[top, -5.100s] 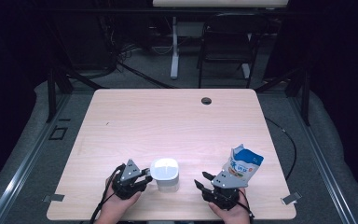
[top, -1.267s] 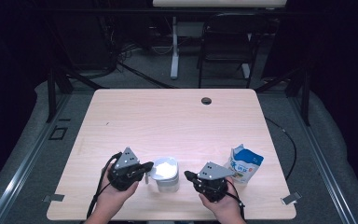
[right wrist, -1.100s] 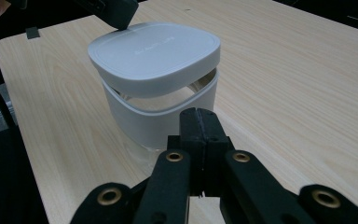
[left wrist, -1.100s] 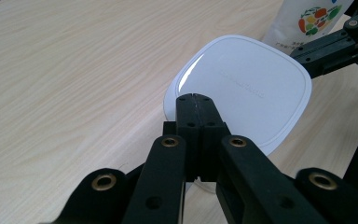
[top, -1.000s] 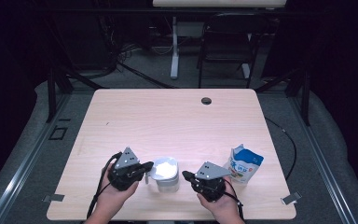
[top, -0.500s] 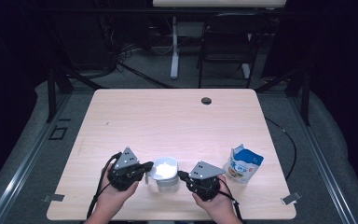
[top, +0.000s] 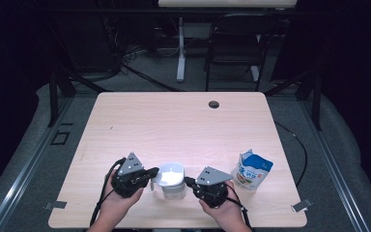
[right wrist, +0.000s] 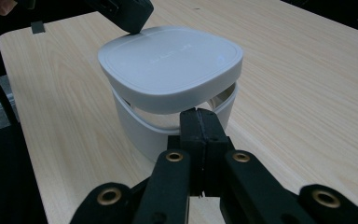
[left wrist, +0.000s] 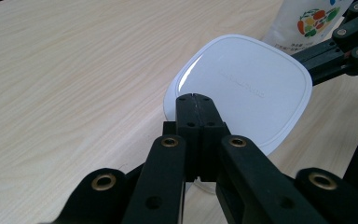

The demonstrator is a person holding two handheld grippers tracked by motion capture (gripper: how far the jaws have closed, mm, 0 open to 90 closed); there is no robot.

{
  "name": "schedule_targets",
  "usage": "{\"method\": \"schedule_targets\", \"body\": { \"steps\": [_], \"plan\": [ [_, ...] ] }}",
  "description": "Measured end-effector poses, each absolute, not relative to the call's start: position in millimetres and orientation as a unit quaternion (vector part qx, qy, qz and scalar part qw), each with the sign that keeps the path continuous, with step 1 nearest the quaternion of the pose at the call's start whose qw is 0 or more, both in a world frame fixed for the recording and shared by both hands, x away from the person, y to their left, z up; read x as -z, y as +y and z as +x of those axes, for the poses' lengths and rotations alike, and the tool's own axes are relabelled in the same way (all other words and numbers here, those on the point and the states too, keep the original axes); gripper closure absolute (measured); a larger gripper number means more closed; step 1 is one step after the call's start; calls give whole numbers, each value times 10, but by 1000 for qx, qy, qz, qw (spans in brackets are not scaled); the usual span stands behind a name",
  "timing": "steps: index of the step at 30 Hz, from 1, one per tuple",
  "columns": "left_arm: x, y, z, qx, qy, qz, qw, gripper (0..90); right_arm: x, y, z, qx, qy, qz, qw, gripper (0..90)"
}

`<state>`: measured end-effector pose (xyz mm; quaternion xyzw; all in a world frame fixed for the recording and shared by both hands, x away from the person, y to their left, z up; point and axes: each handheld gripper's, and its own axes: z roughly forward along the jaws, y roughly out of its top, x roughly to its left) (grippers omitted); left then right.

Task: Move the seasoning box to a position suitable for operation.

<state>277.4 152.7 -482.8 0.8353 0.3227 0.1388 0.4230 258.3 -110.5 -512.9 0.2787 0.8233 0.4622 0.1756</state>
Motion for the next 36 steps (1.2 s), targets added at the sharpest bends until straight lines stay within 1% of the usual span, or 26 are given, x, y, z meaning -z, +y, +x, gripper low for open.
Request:
{"method": "schedule_targets", "body": {
  "steps": [36],
  "plan": [
    [4858,1578,2775,-144,331,834,417,900,5126,-1104,2586,-461,825,278,173,900]
  ]
}}
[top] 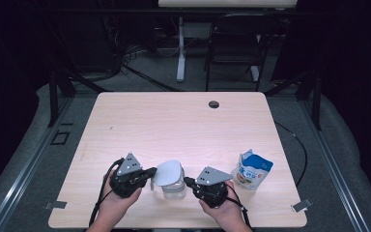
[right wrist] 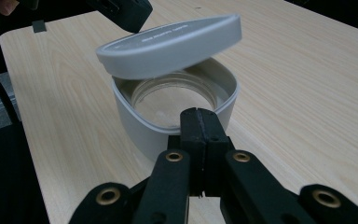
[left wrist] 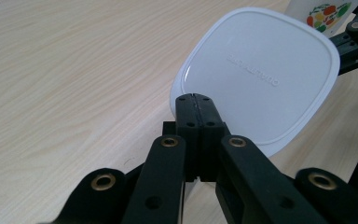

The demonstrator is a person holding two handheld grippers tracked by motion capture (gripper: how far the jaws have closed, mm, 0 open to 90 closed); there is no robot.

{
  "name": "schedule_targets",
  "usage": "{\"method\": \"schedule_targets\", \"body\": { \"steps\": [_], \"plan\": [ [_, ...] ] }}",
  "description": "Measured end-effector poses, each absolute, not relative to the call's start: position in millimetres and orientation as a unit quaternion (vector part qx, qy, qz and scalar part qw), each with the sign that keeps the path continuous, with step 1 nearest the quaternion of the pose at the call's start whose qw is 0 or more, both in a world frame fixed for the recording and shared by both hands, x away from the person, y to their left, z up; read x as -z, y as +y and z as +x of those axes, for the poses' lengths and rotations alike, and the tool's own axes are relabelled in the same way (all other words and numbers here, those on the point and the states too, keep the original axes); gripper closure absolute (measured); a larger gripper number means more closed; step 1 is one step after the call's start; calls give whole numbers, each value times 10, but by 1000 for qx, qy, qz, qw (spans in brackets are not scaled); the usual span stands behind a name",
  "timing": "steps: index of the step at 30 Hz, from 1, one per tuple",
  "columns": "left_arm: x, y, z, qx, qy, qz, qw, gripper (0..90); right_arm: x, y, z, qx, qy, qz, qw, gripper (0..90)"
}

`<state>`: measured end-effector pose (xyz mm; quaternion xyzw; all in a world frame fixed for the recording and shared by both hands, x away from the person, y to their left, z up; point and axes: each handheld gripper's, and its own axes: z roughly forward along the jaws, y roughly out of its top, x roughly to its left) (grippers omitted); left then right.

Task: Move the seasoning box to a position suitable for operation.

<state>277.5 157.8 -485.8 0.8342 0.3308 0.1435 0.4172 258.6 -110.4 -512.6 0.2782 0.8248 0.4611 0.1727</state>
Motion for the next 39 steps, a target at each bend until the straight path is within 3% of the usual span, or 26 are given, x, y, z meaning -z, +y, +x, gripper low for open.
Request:
{"method": "schedule_targets", "body": {
  "steps": [39],
  "plan": [
    [5028,1673,2780,-133,344,828,423,900,5132,-1087,2577,-464,822,281,174,900]
  ]
}}
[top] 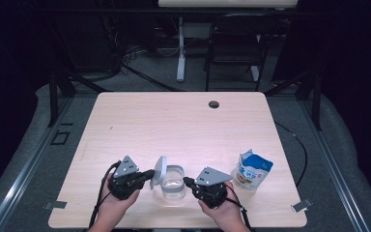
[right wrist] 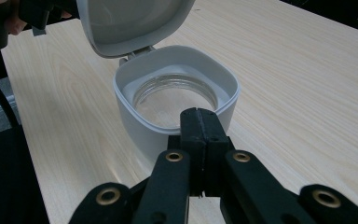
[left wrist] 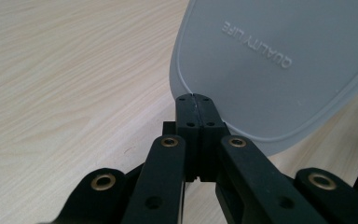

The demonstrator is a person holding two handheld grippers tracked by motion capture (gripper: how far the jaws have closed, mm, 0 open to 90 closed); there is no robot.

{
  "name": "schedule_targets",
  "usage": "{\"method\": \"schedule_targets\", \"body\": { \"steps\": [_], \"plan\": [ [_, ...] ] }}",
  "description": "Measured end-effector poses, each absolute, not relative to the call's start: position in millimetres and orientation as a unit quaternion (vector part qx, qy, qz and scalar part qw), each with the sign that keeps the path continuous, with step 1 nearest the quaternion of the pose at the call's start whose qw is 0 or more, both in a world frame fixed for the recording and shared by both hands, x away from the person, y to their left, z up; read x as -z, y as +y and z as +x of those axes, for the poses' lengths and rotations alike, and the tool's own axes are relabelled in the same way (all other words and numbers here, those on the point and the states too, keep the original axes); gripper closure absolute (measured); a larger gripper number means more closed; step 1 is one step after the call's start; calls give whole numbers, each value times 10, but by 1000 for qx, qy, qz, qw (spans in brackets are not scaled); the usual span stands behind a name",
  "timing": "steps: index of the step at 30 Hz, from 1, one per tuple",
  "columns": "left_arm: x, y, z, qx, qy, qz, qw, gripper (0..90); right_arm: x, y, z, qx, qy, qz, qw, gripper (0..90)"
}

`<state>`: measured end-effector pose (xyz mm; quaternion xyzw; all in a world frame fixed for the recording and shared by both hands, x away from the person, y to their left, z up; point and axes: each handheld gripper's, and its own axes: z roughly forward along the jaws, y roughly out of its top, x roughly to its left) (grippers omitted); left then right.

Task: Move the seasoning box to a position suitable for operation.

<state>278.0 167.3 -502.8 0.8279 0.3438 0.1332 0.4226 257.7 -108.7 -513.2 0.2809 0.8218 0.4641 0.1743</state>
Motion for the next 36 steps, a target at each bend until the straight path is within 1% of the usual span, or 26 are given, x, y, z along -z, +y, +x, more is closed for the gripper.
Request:
{"method": "schedule_targets", "body": {
  "steps": [21,36],
  "plan": [
    [5050,1692,2768,-132,320,851,395,900,5126,-1079,2577,-466,820,283,175,900],
    [5079,1685,2781,-134,327,848,394,900,5122,-1074,2576,-469,818,284,176,900]
  ]
}}
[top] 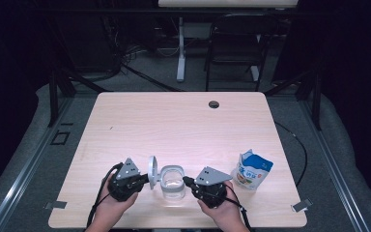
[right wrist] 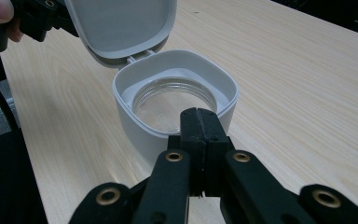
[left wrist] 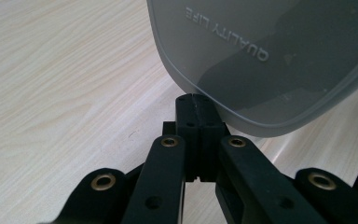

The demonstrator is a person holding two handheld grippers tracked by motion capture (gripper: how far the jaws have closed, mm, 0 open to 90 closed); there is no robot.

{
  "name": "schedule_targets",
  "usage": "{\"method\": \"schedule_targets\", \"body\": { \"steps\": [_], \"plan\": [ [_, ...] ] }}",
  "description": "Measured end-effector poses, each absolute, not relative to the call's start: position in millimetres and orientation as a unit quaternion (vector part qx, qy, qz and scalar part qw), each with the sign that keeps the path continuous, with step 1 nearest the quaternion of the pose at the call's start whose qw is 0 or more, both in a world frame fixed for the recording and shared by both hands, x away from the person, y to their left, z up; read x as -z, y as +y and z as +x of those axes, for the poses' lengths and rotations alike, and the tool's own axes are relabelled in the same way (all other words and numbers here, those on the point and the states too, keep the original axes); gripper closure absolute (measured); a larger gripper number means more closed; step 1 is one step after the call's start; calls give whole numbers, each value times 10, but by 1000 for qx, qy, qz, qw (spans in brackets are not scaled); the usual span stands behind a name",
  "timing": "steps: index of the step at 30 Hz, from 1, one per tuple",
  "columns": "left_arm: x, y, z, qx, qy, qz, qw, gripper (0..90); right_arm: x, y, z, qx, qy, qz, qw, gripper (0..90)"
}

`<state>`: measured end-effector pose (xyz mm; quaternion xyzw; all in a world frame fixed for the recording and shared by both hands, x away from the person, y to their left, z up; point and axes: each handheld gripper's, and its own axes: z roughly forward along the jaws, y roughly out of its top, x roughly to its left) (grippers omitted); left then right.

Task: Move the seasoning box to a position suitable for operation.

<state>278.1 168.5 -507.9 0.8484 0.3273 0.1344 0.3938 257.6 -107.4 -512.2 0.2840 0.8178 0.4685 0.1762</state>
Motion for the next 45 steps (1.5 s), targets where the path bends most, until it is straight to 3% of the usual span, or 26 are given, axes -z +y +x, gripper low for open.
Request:
{"method": "schedule_targets", "body": {
  "steps": [27,45],
  "plan": [
    [5108,1668,2862,-132,332,843,403,900,5109,-1080,2569,-469,816,287,179,900],
    [5116,1799,2833,-133,353,827,417,880,5100,-1178,2534,-472,813,287,182,843]
  ]
}}
